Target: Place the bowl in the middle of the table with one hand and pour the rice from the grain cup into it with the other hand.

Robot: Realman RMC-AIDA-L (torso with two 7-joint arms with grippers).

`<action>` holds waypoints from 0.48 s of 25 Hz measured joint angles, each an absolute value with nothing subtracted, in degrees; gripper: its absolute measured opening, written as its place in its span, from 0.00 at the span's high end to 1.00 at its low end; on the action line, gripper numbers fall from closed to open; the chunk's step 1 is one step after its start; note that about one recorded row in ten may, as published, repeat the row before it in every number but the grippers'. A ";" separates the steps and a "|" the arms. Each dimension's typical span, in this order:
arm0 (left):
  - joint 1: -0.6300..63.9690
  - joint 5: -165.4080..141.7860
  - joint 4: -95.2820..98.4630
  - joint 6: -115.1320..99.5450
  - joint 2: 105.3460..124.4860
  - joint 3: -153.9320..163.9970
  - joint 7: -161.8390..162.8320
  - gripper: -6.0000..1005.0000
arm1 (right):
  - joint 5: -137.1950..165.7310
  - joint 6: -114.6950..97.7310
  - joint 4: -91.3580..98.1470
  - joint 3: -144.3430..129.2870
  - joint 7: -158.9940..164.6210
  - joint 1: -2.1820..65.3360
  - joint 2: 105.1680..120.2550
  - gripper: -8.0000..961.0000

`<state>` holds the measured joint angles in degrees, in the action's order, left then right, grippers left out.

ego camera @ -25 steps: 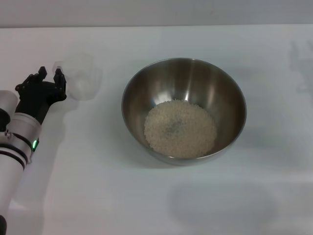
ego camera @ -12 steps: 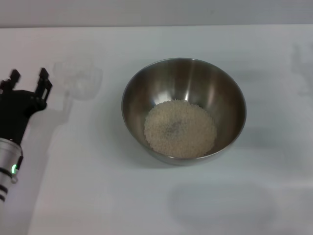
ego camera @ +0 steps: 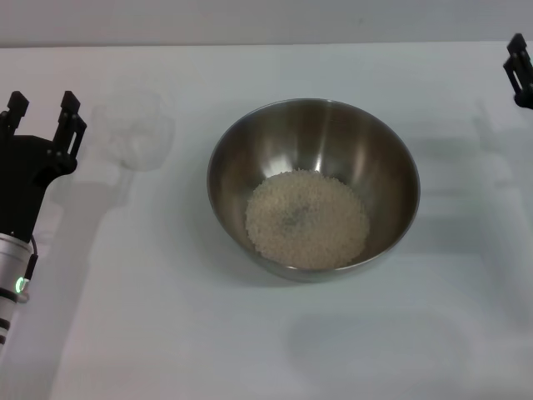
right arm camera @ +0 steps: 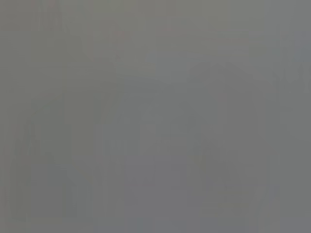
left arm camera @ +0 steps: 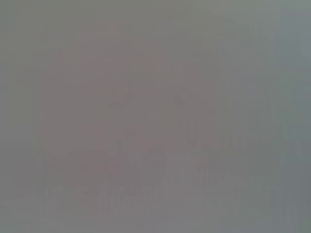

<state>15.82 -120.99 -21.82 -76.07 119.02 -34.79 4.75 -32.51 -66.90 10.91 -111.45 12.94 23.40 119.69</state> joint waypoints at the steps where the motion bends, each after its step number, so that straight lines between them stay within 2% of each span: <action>1: 15.59 -120.99 -21.96 -76.45 119.02 -35.05 5.13 0.33 | -32.54 -67.09 10.81 -111.17 12.98 22.91 119.69 0.49; 7: 15.83 -120.80 -21.96 -76.84 119.07 -35.47 5.29 0.33 | -32.70 -68.31 10.52 -111.21 12.32 22.71 119.70 0.28; 12: 16.57 -120.81 -21.77 -76.54 119.09 -35.33 5.28 0.33 | -32.69 -69.09 10.45 -111.16 12.02 22.63 119.75 0.28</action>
